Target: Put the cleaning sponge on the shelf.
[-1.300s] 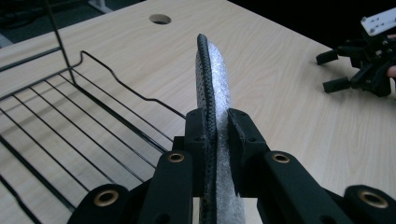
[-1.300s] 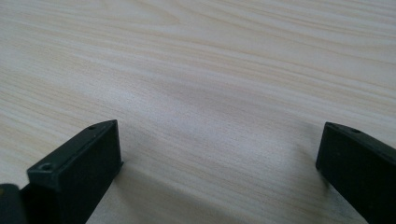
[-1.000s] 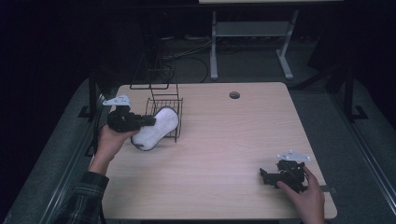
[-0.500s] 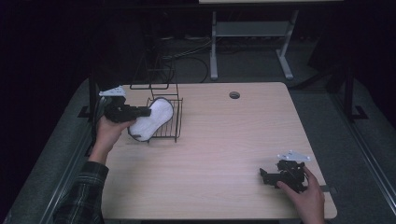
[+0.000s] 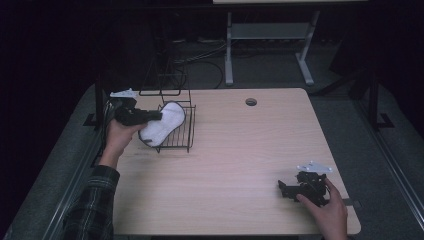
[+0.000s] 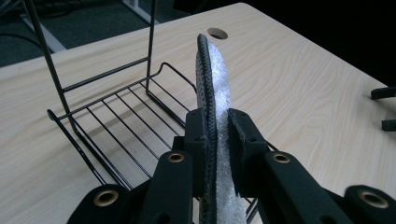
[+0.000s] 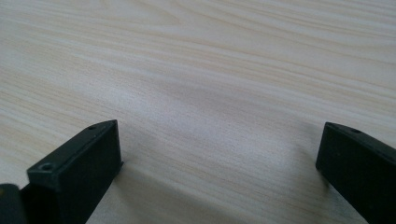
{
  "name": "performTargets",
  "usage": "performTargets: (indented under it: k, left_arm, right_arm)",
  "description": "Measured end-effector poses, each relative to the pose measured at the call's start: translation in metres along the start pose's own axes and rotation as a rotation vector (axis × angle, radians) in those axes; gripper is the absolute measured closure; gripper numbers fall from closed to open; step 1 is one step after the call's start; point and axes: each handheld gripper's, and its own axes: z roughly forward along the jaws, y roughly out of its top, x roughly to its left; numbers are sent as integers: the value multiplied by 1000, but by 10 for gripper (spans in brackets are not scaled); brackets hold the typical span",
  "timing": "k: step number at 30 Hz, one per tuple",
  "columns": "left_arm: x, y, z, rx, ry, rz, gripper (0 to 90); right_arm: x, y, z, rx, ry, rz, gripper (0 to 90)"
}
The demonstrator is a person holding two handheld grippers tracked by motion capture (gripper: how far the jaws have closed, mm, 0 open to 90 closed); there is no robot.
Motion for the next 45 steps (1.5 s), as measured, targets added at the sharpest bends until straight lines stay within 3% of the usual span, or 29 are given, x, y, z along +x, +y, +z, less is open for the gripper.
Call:
performTargets:
  k: [7,13,19,36,45]
  left_arm:
    - [10,-2,10,-17,-3,-44,778]
    - [16,-4,22,11,14,-45,771]
    - [20,-6,31,7,32,-54,764]
    - [34,-13,36,26,115,-61,690]
    - [36,-15,38,34,134,-64,665]
  right_arm:
    - [0,0,0,0,0,0,0]
    - [0,0,0,0,0,0,0]
    - [0,0,0,0,0,0,0]
    - [0,0,0,0,0,0,0]
    - [0,0,0,0,0,0,0]
